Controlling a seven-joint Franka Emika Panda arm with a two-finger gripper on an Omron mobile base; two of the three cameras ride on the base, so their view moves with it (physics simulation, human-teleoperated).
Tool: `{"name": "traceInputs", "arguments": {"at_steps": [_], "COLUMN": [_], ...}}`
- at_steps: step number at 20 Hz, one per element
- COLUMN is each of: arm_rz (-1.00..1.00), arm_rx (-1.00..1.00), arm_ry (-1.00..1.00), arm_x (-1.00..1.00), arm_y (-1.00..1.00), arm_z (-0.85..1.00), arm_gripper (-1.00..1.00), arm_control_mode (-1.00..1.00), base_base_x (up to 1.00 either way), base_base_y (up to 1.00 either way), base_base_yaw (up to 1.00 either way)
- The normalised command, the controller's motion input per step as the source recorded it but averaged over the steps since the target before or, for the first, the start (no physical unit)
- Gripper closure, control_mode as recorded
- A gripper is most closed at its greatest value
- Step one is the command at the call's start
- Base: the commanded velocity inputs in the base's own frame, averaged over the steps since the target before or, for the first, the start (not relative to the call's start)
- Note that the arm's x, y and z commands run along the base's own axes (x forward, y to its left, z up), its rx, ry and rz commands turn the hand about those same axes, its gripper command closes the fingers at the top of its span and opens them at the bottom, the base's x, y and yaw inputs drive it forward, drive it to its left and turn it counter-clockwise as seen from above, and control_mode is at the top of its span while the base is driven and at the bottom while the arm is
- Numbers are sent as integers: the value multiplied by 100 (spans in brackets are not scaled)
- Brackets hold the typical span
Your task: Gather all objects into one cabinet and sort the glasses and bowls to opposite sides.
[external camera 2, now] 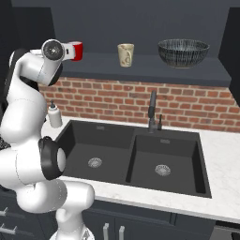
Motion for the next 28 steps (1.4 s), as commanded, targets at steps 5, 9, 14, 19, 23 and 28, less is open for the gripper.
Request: {"name": "traceInputs", "arguments": {"at_steps": [5,9,14,19,23,28], "arm_rz": [0,0,0,0,-2,-3], "arm_rx": [0,0,0,0,0,0], "arm_ry": [0,0,0,-14,-10,-7], "arm_x": [0,0,-10,-91,-87,-80], "arm_y": [0,0,-3,-45,-46,-55], "arm_z": [0,0,2,0,3,13], "arm_gripper": [-100,-100,-100,-100,-100,-100], "arm_control_mode": [-100,-100,-100,-100,-100,-100], "base_base_x": [0,0,0,0,0,0], "base_base_y": [0,0,0,0,0,0], "base_base_yaw": [0,0,0,0,0,0]}}
